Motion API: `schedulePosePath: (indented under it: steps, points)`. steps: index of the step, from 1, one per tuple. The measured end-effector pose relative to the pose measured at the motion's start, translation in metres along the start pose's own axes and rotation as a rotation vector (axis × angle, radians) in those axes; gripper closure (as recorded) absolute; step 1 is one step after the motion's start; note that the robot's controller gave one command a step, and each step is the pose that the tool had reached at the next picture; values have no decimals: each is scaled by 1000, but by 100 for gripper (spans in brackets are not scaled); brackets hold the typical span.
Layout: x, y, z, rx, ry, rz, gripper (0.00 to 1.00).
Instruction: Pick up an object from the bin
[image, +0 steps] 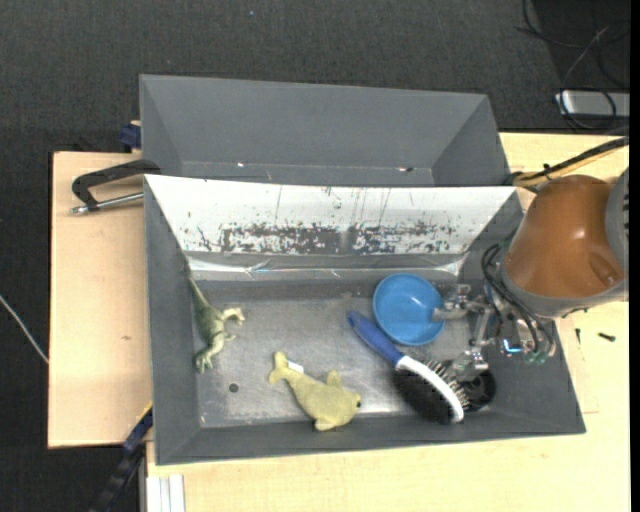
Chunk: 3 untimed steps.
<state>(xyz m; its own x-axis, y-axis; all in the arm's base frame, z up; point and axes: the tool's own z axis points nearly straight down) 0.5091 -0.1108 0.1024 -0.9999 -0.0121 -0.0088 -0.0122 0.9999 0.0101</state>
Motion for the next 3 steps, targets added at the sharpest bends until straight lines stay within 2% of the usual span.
schedulePosePath:
  steps: [1, 2, 3]
  points:
    - [-16, 103, -10, 6, 2, -58, 0]
    - [-36, 24, 30, 9, -3, -21, 0]
    - [-13, 80, 28, 14, -7, -449, 0]
